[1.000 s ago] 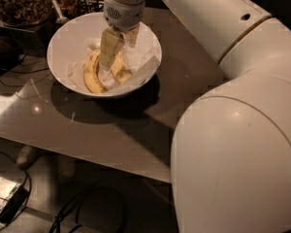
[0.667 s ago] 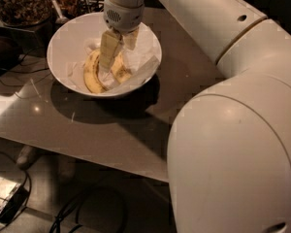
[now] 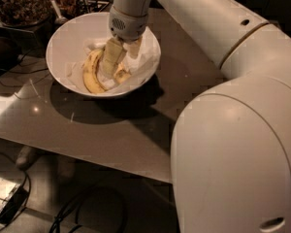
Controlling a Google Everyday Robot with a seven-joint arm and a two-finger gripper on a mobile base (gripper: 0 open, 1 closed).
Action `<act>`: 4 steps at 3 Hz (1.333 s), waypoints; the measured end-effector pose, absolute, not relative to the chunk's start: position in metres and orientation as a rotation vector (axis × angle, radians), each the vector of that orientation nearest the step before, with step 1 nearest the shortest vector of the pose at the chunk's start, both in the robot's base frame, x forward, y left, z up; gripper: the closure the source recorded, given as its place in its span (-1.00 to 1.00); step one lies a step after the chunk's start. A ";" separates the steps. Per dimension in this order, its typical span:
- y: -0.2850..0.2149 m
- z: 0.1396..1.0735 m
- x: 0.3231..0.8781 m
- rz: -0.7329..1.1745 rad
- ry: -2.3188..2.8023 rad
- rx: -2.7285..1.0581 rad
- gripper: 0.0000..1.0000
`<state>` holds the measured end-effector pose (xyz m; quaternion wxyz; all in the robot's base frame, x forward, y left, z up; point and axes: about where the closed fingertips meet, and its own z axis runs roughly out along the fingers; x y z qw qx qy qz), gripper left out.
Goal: Pick banana from white bowl
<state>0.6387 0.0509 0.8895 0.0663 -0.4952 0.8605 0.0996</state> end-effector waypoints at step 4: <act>0.047 0.867 0.639 0.374 2.662 -1.464 -0.10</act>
Offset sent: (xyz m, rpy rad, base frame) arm -0.0188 -0.0247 -0.0210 -0.0367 0.1320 -0.0225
